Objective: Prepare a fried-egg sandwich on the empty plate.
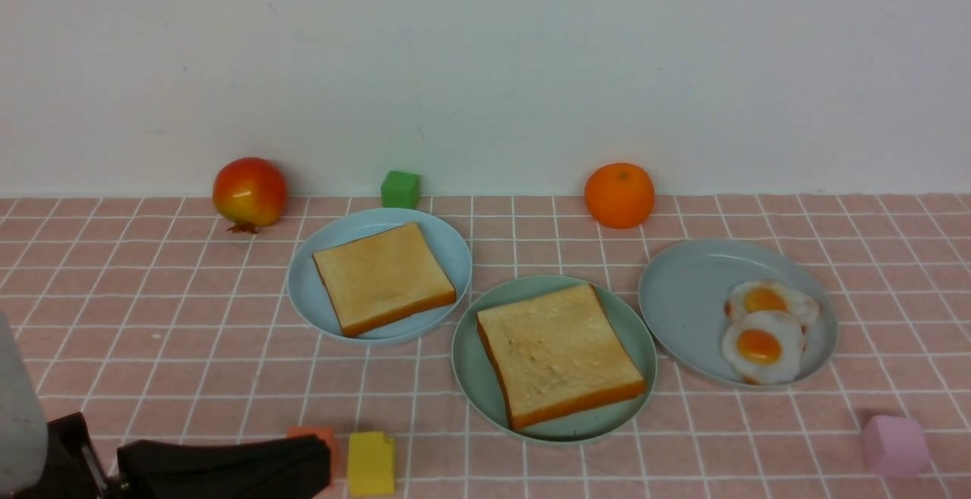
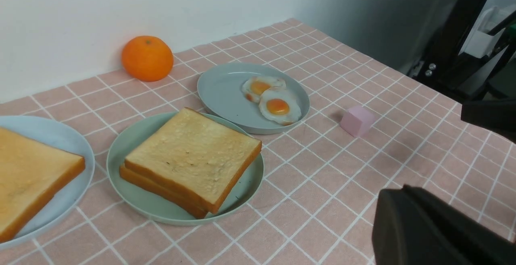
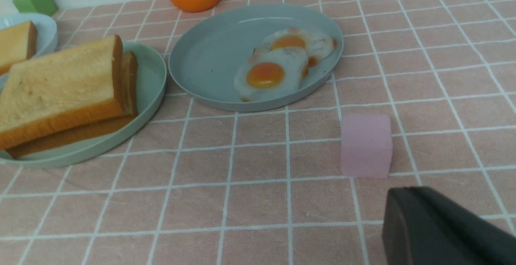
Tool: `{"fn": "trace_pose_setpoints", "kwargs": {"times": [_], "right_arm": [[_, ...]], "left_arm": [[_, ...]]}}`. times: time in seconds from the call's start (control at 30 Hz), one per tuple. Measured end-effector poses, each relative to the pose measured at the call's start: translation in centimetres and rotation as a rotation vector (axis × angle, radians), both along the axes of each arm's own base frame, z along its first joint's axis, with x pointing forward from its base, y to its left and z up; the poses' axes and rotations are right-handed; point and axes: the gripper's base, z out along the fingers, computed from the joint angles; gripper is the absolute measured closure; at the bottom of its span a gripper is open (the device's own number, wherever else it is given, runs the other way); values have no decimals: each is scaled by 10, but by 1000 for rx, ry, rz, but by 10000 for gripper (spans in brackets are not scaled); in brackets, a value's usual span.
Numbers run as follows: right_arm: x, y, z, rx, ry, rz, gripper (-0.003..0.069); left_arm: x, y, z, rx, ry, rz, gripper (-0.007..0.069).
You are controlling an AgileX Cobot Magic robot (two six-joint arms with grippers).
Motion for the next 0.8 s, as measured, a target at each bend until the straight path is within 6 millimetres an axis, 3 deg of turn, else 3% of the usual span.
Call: {"fn": "trace_pose_setpoints", "kwargs": {"times": [0.8], "right_arm": [[0, 3, 0, -30, -4, 45, 661]], "left_arm": [[0, 0, 0, 0, 0, 0, 587]]}}
